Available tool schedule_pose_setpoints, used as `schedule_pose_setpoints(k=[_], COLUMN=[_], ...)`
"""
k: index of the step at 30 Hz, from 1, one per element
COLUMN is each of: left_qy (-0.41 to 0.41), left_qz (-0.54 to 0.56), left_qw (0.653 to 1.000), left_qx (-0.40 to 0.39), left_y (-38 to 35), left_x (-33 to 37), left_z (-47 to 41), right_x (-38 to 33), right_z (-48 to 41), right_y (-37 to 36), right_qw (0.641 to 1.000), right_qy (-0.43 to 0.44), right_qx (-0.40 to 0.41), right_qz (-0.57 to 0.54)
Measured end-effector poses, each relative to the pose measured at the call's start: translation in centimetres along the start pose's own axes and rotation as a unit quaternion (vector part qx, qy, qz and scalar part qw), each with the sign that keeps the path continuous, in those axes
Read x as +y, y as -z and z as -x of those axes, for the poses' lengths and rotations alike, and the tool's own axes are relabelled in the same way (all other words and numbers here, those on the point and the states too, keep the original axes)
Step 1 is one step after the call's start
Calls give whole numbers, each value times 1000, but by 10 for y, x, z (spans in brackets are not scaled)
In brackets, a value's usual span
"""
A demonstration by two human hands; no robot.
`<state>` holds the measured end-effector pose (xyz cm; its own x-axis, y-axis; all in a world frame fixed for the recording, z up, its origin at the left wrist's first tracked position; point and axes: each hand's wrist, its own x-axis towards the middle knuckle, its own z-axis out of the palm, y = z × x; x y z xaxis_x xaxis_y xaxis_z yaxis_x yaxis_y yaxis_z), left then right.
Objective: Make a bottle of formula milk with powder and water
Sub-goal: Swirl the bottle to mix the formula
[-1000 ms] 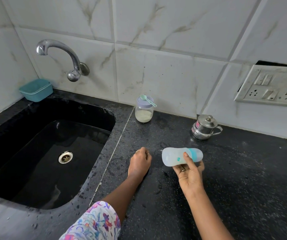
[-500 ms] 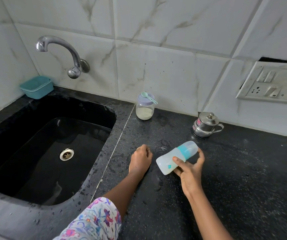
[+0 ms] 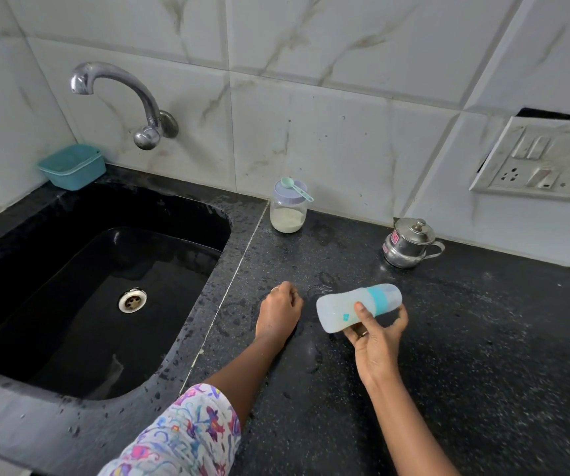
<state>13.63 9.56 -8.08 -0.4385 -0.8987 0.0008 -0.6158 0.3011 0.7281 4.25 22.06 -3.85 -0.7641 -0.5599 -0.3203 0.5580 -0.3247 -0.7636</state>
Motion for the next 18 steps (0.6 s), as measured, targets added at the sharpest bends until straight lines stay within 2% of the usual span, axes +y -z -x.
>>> schedule_pose_setpoints(k=[2, 6, 11, 15, 18], left_qy=[1, -4, -2, 3, 4], left_qz=[1, 1, -1, 3, 5], left_qw=[1000, 1000, 1000, 1000, 1000], left_qx=[0, -1, -2, -6, -4], left_y=[0, 0, -1, -1, -1], left_x=[0, 0, 0, 0, 0], left_z=[0, 0, 0, -1, -1], right_x=[-3, -2, -3, 2, 1], right_z=[1, -4, -1, -4, -1], right_y=[0, 1, -1, -1, -2], right_qw=[1000, 998, 1000, 998, 1000], right_qy=[4, 7, 7, 5, 5], right_qx=[-15, 25, -16, 26, -8], right_qz=[21, -50, 2, -64, -7])
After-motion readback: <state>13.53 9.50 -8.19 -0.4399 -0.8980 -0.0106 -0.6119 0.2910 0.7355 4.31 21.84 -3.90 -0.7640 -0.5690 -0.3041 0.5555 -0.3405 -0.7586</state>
